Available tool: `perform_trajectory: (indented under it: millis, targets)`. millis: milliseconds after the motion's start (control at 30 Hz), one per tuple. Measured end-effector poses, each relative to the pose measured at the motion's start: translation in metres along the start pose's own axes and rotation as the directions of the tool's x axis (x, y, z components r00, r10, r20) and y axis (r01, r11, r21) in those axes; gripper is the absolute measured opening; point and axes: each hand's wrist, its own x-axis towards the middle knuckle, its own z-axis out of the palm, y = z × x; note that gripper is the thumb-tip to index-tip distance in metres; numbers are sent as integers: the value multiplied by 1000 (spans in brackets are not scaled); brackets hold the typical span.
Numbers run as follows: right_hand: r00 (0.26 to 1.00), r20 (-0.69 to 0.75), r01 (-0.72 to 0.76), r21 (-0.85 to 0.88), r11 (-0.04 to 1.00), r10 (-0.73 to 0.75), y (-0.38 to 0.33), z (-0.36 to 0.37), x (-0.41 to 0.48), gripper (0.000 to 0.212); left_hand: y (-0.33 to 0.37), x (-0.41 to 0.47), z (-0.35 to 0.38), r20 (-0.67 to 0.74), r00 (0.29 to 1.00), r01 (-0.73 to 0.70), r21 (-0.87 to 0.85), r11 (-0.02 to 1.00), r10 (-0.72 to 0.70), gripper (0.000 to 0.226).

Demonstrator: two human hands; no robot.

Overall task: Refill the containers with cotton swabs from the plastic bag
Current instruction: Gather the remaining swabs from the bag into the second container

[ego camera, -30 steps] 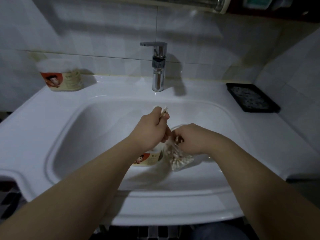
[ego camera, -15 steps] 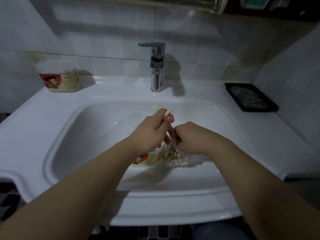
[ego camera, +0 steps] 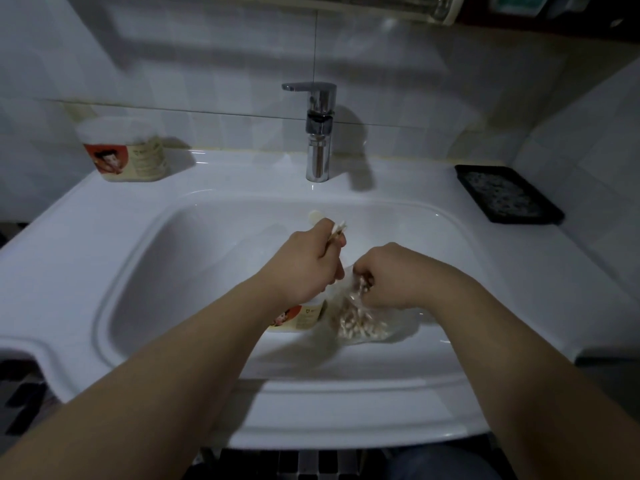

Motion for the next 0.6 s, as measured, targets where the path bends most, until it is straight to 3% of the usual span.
perform_trajectory:
  millis: [167, 433, 600]
  targets:
    - [1000, -7, -1, 0, 1000, 1, -2, 1, 1, 20, 13, -6, -3, 80, 997, 22, -207, 978, -5, 20]
    - [1000, -22, -16, 88, 996, 18, -3, -5, -2, 33, 8, -8, -6, 186, 976, -88, -124, 988, 110, 16]
    - [999, -49, -18, 86, 996, 22, 0, -2, 1, 30, 5, -6, -5, 190, 978, -67, -104, 992, 86, 15]
